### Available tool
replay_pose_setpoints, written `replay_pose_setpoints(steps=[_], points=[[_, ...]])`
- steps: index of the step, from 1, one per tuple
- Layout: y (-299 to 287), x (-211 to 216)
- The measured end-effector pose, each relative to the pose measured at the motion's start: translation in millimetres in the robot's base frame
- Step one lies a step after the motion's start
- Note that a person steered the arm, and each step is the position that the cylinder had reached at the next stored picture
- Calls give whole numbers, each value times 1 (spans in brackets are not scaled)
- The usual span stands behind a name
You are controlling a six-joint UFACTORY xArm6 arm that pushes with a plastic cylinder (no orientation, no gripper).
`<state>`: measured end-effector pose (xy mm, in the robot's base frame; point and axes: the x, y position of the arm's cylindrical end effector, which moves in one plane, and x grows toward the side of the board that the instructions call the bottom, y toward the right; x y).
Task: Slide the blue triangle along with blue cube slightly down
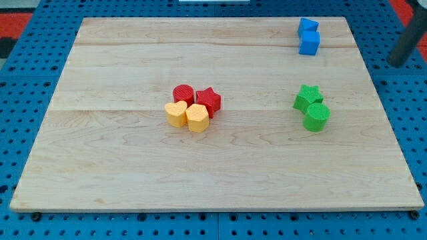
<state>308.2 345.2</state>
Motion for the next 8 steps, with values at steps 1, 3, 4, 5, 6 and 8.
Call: replay_pose_setpoints(steps=[1,3,4,5,6,8], points=[[-3,-68],[-75,-111],[-120,-110],[-149,-104],[-165,-93],[-181,-61]])
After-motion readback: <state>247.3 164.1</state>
